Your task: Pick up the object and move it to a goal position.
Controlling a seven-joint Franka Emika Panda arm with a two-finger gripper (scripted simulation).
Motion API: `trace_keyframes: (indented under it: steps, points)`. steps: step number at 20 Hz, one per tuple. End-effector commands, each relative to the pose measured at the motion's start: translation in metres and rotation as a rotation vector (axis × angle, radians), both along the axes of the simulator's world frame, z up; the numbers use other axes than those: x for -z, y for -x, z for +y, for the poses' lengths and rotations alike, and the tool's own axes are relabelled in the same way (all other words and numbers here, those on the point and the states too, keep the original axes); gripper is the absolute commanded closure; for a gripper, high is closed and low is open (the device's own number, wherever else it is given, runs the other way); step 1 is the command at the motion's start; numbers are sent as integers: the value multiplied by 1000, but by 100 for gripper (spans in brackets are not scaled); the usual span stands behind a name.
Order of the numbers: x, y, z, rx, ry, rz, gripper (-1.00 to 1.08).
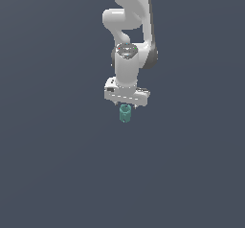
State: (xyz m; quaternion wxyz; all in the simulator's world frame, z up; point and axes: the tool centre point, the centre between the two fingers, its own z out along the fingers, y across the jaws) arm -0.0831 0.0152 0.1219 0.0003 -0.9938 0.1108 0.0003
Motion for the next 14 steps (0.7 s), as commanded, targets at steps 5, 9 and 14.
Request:
trace_keyframes:
  steps: [5,9,14]
  points:
    - [24,2,0,1,0,0,-92]
    - [41,2,0,2,1,0,-92]
    - [48,1,0,2,1,0,-92]
